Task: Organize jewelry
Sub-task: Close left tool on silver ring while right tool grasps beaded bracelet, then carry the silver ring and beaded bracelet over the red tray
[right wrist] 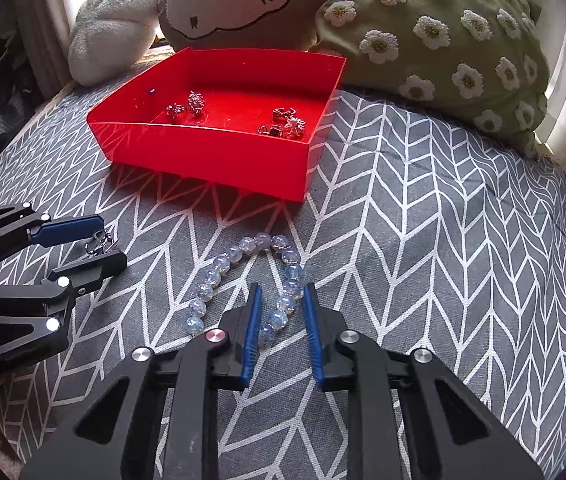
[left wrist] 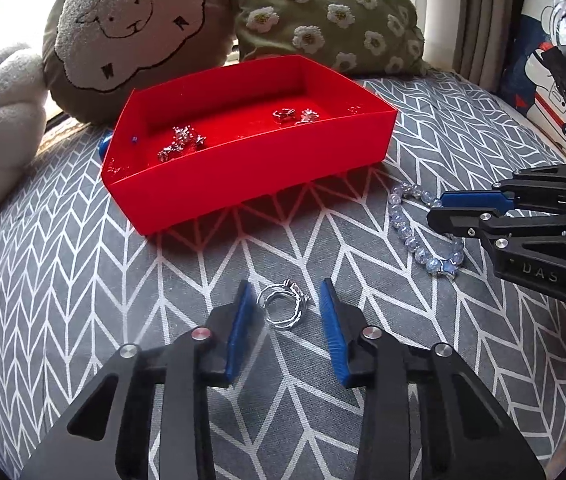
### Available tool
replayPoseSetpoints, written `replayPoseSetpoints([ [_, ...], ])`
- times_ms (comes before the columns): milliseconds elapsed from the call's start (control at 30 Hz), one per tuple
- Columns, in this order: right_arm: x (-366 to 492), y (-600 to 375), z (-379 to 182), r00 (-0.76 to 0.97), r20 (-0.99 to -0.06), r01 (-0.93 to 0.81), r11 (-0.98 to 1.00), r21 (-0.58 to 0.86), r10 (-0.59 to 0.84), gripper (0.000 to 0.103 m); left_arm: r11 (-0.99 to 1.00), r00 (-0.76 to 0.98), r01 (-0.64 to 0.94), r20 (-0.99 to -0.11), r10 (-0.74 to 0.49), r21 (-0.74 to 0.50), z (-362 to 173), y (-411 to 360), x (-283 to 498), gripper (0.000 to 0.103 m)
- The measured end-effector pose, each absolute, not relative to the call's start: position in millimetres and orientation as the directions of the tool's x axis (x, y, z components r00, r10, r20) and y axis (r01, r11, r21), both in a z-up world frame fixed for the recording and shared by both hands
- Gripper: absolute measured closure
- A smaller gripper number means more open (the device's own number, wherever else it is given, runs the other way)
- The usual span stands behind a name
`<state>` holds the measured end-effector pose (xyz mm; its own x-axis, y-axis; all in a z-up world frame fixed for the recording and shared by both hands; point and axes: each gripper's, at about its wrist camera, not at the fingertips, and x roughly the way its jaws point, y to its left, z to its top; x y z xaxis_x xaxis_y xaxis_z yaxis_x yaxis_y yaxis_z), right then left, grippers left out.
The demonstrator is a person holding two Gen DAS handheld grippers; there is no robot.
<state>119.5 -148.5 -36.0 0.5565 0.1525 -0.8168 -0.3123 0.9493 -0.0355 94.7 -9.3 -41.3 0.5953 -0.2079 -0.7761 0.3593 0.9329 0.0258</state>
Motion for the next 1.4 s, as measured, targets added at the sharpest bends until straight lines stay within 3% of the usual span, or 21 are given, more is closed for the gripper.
replayPoseSetpoints([
  [1400, 79.6, -140.4, 41.5, 0.709, -0.673, -0.339, 0.939, -0.060, 0.213, 0.093, 0.940, 0.651, 0.340, -0.723, -0.230, 0.007, 15.7, 10.1, 85.6, 0.078],
])
